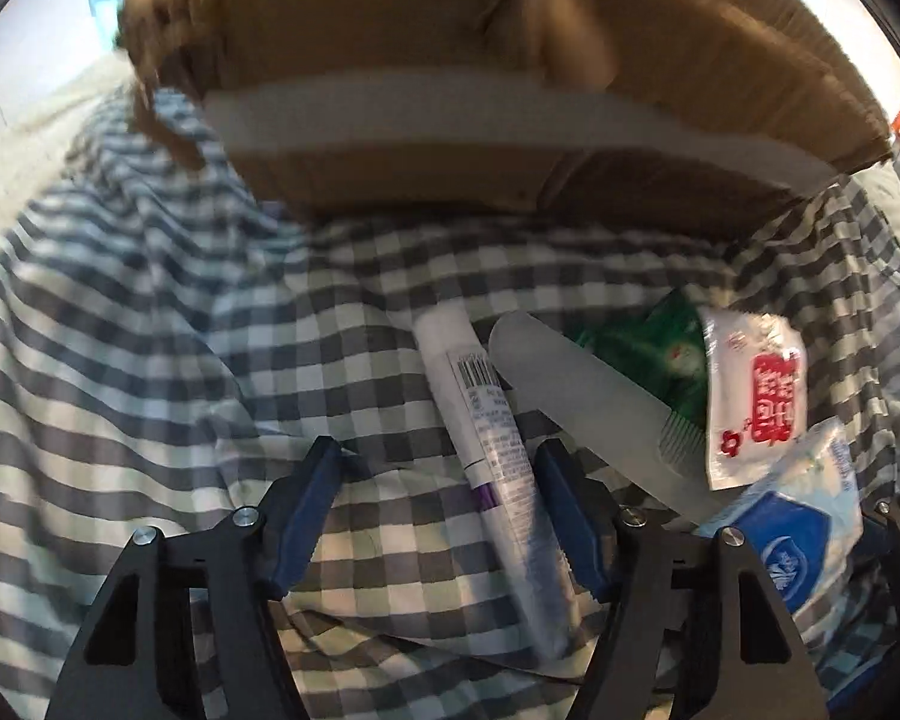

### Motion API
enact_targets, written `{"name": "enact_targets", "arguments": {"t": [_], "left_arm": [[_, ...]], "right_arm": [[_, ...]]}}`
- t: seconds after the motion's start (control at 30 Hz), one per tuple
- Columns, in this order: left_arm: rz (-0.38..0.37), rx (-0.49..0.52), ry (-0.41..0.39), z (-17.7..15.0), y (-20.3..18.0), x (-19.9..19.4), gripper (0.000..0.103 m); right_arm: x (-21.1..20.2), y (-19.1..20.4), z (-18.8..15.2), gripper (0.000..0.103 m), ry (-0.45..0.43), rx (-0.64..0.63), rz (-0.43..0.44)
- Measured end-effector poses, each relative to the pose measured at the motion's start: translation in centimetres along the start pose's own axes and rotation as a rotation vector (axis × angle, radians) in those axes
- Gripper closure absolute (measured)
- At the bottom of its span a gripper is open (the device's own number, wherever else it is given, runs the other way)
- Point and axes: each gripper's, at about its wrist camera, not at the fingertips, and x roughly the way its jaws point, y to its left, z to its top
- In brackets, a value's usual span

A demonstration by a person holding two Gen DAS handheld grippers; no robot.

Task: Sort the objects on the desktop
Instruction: 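Grasp the white toothpaste tube with the left gripper while the right grasps the blue tissue pack, then lift the toothpaste tube and tissue pack and carry both over the box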

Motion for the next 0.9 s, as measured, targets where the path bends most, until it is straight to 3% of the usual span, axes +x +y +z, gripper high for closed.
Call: {"name": "enact_targets", "arguments": {"t": [0.1, 0.23, 0.47, 0.57, 0.9], "left_arm": [[-0.003, 0.017, -0.021, -0.2, -0.4, -0.5, 0.066], [0.008, 0.034, -0.057, -0.7, -0.9, -1.4, 0.083], [-0.007, 0.023, -0.133, -1.4, -0.8, -4.8, 0.086], [-0.050, 0.022, -0.179, -1.9, -0.8, -6.8, 0.086], [-0.015, 0.076, -0.351, -2.0, -0.6, -13.2, 0.086]], "right_arm": [[-0.1, -0.1, 0.0, 0.030, -0.007, -0.001, 0.009], [-0.5, -0.7, 0.0, 0.032, -0.020, 0.013, 0.029], [-2.8, -1.0, -0.1, 0.033, -0.077, 0.018, 0.058], [-4.1, -0.6, -0.2, 0.033, -0.117, 0.020, 0.062], [-9.3, 0.2, -0.6, 0.033, -0.270, 0.024, 0.034]]}}
